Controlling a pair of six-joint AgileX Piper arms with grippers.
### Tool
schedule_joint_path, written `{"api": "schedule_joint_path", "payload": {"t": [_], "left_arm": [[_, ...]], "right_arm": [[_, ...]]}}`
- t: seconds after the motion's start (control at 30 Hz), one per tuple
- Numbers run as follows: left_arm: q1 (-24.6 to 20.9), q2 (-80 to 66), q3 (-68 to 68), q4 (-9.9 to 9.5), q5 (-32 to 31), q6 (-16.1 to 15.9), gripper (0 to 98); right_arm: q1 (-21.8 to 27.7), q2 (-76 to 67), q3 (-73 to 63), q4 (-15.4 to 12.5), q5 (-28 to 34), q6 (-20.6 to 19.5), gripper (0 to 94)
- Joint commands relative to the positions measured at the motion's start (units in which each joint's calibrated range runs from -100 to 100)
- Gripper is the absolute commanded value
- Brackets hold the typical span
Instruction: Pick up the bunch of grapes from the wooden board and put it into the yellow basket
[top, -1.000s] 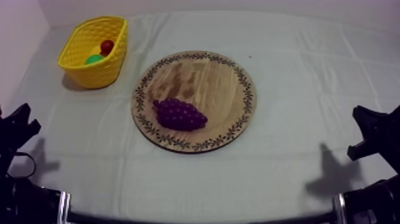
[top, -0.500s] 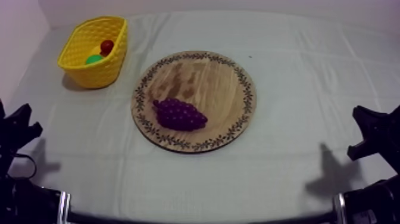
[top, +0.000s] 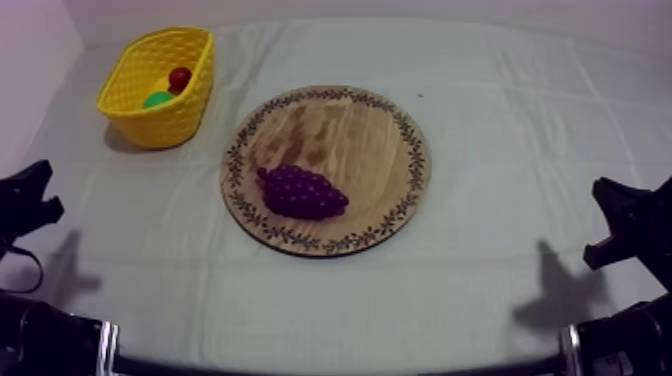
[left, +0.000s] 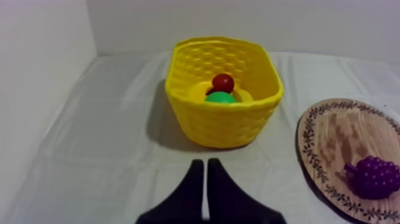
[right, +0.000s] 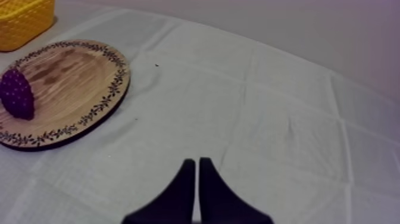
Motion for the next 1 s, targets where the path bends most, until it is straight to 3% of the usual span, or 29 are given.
{"api": "schedule_joint_path", "payload": {"t": [0.0, 0.17, 0.47, 0.97], "left_arm": [[0.1, 5.6, -6.3, 0.12, 0.6, -0.2, 0.0], [1.3, 16.1, -17.7, -0.11, 4.0, -0.8, 0.0], [5.7, 30.7, -34.3, -2.87, 10.5, -0.3, 0.0], [13.0, 49.2, -60.0, -2.28, 23.3, -2.3, 0.0]], "right_arm": [[0.0, 0.0, 0.0, 0.0, 0.0, 0.0, 0.4], [0.0, 0.0, 0.0, 0.0, 0.0, 0.0, 0.4], [0.0, 0.0, 0.0, 0.0, 0.0, 0.0, 0.4], [0.0, 0.0, 0.0, 0.0, 0.0, 0.0, 0.4]]}}
